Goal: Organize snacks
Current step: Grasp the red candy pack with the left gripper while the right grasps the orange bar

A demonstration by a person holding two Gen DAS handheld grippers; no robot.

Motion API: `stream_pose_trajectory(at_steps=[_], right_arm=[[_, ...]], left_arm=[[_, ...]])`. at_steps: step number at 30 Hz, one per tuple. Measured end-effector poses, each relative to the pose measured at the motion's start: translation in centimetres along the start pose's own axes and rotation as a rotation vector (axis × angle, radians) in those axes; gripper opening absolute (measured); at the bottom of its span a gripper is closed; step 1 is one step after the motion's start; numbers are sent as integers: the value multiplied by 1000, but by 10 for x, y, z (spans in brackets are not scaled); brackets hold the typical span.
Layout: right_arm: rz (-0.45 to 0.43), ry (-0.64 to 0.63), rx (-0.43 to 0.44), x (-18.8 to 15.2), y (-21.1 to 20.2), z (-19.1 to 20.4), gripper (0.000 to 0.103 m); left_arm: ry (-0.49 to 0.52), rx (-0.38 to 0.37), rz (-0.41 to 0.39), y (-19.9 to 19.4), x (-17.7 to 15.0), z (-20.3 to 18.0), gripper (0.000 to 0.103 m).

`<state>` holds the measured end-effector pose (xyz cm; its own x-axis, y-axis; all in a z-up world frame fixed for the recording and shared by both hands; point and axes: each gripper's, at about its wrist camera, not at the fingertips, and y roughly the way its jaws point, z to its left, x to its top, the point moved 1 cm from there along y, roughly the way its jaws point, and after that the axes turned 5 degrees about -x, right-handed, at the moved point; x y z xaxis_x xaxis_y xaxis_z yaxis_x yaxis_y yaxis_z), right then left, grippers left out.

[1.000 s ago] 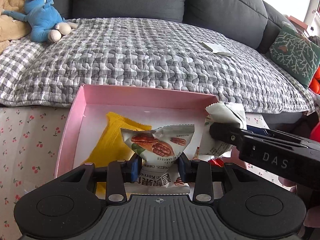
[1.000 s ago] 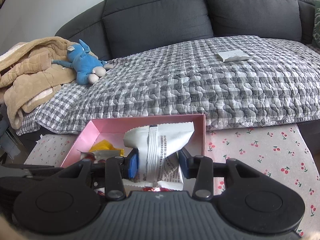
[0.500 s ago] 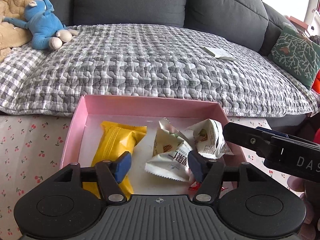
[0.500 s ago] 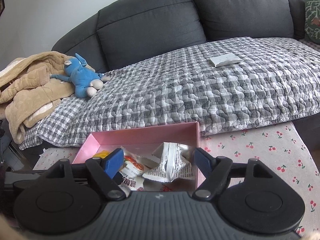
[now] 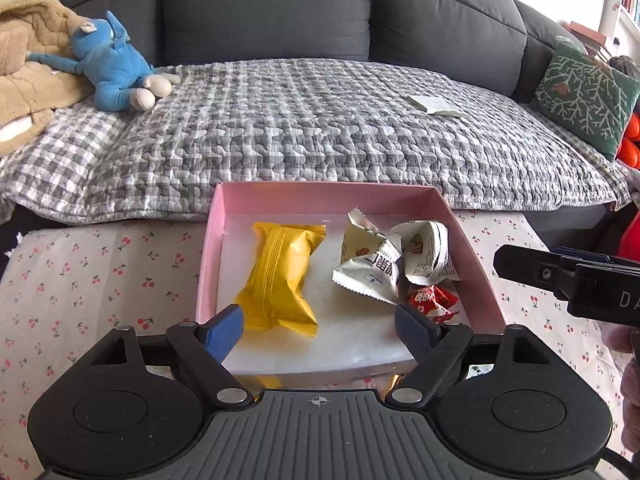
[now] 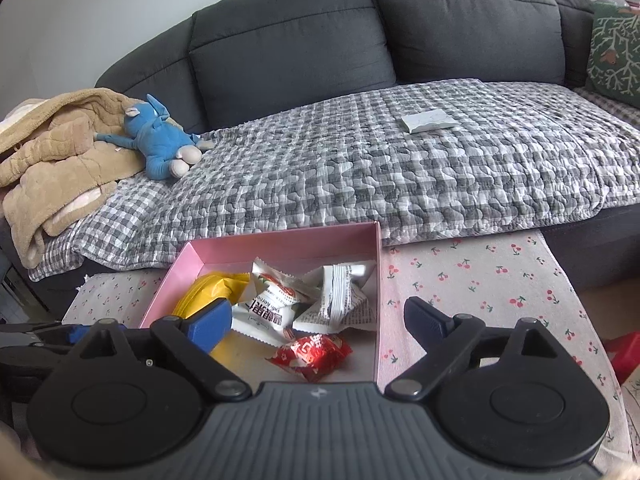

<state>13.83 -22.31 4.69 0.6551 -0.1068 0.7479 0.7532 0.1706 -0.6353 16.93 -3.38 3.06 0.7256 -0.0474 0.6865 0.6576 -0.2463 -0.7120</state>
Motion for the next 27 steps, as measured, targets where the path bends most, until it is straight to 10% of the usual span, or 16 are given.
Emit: stream_pose_trajectory(at_steps=[27], right_arm=[[34, -49, -24, -73, -39, 21, 102]], left_arm=[[88, -12, -69, -72, -101, 43, 99]])
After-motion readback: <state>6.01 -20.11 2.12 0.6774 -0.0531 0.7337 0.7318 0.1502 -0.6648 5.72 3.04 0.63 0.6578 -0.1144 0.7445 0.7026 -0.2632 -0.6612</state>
